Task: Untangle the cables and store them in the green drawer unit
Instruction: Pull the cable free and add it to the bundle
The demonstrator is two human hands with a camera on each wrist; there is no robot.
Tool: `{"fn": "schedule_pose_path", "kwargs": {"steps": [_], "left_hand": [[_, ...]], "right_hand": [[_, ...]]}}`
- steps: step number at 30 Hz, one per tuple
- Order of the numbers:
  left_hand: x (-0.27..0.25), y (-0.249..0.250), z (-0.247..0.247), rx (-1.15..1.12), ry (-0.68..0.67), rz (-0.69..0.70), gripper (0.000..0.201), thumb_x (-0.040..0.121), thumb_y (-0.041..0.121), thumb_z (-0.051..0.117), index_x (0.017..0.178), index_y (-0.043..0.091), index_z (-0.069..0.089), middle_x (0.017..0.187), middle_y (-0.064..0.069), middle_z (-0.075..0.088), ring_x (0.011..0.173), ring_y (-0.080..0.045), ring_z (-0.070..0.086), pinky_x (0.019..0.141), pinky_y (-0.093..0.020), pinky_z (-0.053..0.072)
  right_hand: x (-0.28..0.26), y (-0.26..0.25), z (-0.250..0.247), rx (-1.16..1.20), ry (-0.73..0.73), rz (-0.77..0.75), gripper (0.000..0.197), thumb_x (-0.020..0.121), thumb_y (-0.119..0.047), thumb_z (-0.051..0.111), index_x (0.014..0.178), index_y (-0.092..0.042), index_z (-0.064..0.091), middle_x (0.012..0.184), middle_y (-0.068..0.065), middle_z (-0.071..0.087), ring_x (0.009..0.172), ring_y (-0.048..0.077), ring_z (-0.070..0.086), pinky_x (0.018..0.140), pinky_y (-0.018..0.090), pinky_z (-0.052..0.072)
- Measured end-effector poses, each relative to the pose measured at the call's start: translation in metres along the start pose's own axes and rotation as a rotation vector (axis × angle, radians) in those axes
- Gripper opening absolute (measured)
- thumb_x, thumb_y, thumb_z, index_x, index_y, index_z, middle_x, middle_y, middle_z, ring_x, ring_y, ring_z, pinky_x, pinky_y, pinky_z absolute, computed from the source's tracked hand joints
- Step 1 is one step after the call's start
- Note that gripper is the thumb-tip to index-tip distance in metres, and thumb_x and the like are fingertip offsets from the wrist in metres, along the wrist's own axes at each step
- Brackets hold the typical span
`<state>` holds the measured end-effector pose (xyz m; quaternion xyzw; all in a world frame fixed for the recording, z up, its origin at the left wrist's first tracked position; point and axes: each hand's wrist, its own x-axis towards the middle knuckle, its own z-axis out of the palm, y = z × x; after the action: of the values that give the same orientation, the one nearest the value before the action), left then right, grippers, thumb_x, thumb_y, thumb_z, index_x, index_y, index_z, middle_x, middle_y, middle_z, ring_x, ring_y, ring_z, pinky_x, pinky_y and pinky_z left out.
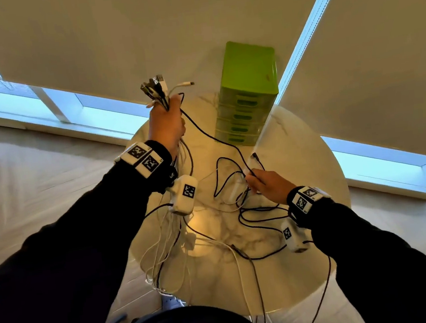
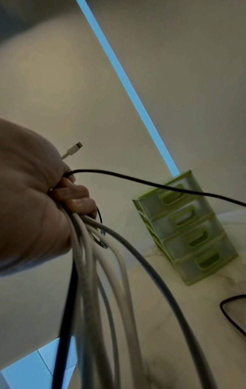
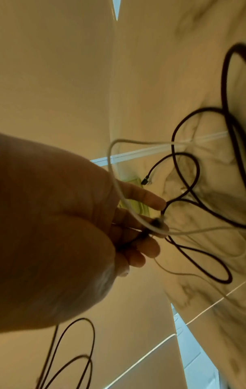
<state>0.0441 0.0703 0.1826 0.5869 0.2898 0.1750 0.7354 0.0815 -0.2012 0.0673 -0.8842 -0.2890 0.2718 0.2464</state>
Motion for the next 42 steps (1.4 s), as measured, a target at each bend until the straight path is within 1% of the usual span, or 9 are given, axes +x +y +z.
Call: {"fn": "schedule_pose_path", "kwargs": {"steps": [8,14,19,22,25,29,34,39,42], "left_hand": [[-0.01,0.001,-0.005,-0.02,-0.031,0.013,0.028,0.103,0.028,0.05,0.078,0.022,0.04,0.059,0.004,0.025,0.042,-0.008,0.025,0.041,-0.023,0.022],[-0.038,-0.016,0.027,0.016,-0.179,0.001,0.031,0.105,0.028,0.049,0.076,0.022,0.041,0.057,0.004,0.022,0.041,-0.01,0.023,0.042,-0.024,0.021],[-0.066,-0.021,0.065,0.142,-0.31,0.051,0.023,0.103,0.036,0.051,0.09,0.019,0.06,0.048,-0.006,0.046,0.042,-0.024,0.04,0.045,-0.04,0.03],[-0.076,-0.017,0.079,0.168,-0.364,0.111,0.026,0.1,0.042,0.052,0.088,0.022,0.061,0.05,0.002,0.049,0.046,-0.017,0.045,0.051,-0.039,0.036],[-0.083,-0.013,0.084,0.151,-0.413,0.111,0.029,0.102,0.044,0.051,0.09,0.021,0.064,0.053,0.009,0.045,0.047,-0.01,0.043,0.047,-0.032,0.038],[-0.097,-0.003,0.085,0.064,-0.429,0.024,0.044,0.107,0.037,0.042,0.127,0.001,0.056,0.053,-0.011,0.044,0.039,0.001,0.044,0.041,-0.016,0.037],[-0.125,0.007,0.111,-0.132,-0.64,-0.189,0.034,0.108,0.033,0.042,0.076,0.02,0.041,0.059,0.007,0.029,0.045,-0.006,0.024,0.043,-0.02,0.021],[-0.178,0.01,0.157,-0.073,-0.98,-0.191,0.038,0.107,0.035,0.043,0.073,0.021,0.034,0.06,0.006,0.028,0.047,-0.007,0.021,0.042,-0.02,0.023],[-0.199,0.004,0.18,-0.01,-1.16,-0.18,0.036,0.107,0.037,0.041,0.075,0.021,0.037,0.06,0.007,0.029,0.047,-0.007,0.022,0.044,-0.02,0.025]], "right_hand": [[0.005,0.001,-0.026,-0.073,0.152,0.08,0.03,0.104,-0.025,0.046,0.133,-0.018,0.05,0.104,0.003,0.067,0.087,0.02,0.064,0.071,0.024,0.042],[-0.015,-0.038,-0.052,-0.03,0.35,-0.182,0.092,0.084,-0.026,0.077,0.155,-0.026,0.017,0.156,0.007,0.028,0.139,0.021,0.036,0.11,0.034,0.035],[-0.041,-0.075,-0.049,-0.085,0.354,-0.291,0.06,0.095,-0.041,0.061,0.146,-0.019,0.037,0.146,0.006,0.046,0.131,0.02,0.046,0.11,0.034,0.037],[-0.062,-0.08,-0.05,-0.068,0.346,-0.271,0.03,0.105,-0.035,0.041,0.112,-0.011,0.059,0.1,0.005,0.066,0.09,0.021,0.062,0.083,0.043,0.051],[-0.084,-0.077,-0.054,-0.029,0.387,-0.221,0.031,0.107,-0.032,0.036,0.098,-0.012,0.058,0.08,-0.009,0.057,0.071,0.002,0.057,0.069,0.023,0.047],[-0.106,-0.06,-0.067,-0.079,0.411,-0.133,0.033,0.107,-0.034,0.035,0.103,-0.011,0.058,0.089,-0.007,0.061,0.078,0.003,0.055,0.074,0.021,0.043],[-0.145,-0.008,-0.075,-0.072,0.177,0.284,0.025,0.105,-0.028,0.037,0.12,-0.017,0.053,0.077,-0.005,0.062,0.073,0.017,0.063,0.081,0.04,0.053],[-0.197,0.055,-0.055,0.071,0.157,0.572,0.058,0.09,-0.017,0.054,0.143,-0.021,0.032,0.079,-0.001,0.075,0.087,0.021,0.068,0.088,0.035,0.05],[-0.232,0.077,-0.042,0.156,0.333,0.599,0.085,0.083,-0.02,0.073,0.151,-0.022,0.021,0.108,0.0,0.069,0.102,0.02,0.061,0.087,0.03,0.044]]}}
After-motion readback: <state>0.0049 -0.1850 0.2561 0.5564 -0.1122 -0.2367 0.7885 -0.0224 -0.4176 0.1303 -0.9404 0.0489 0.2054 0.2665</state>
